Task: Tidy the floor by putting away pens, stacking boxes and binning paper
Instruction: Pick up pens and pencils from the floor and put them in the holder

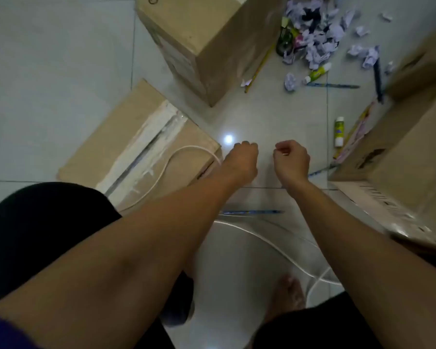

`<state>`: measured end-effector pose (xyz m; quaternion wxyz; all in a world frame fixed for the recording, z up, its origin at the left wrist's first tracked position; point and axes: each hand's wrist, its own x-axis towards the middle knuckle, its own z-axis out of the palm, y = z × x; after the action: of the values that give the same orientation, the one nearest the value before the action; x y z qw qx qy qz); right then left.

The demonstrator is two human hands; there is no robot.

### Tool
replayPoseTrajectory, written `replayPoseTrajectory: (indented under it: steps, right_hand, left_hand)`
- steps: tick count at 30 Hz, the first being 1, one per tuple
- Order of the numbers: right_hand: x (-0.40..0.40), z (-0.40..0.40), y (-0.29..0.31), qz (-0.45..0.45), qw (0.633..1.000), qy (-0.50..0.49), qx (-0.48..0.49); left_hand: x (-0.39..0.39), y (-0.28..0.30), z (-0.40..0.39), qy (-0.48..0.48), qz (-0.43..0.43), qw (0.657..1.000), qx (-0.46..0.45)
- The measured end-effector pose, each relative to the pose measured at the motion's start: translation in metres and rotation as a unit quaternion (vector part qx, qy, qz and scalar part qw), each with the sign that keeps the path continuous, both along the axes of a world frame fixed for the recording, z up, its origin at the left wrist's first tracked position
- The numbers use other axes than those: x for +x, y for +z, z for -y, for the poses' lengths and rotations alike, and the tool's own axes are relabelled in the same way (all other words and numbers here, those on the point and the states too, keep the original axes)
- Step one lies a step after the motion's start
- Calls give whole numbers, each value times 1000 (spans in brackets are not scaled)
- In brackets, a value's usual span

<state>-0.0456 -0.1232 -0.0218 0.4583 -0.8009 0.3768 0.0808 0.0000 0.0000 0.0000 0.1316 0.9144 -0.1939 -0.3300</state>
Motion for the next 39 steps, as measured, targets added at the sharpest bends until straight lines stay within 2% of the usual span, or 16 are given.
replayPoseTrajectory:
  steps: [7,10,12,15,22,25,30,32,35,39]
  right_hand:
    - [2,-2,-54,67,991,-78,-91]
    - [-25,-11,-63,102,983,-66,-140]
    - [-50,-17,-70,125,980,-20,-151]
    - [-93,-18,-78,136,964,111,-202]
    - [-139,-13,-76,95,878,383,-272]
    - [-145,-13,-86,81,849,428,-298]
    - [-125,-6,-81,31,872,395,-288]
    - [-124,1,-79,23,892,355,-277]
    - [-123,15,-73,29,943,222,-246]
    - [-106,29,-58,-15,972,-9,-234]
  left_hand:
    - [-12,-61,-3,-82,109,981,136]
    - [-20,-71,-7,-66,122,983,122]
    - [-23,-74,-15,-52,117,988,91]
    - [-28,-80,-29,-53,126,989,47]
    - [-29,-72,-24,18,113,993,-42]
    - [-28,-77,-24,27,113,992,-46]
    - [-23,-78,-23,64,111,989,-77]
    - [-22,-74,-18,80,110,986,-94]
    - [-16,-65,-3,128,107,976,-140]
    - [-13,-53,19,186,85,961,-184]
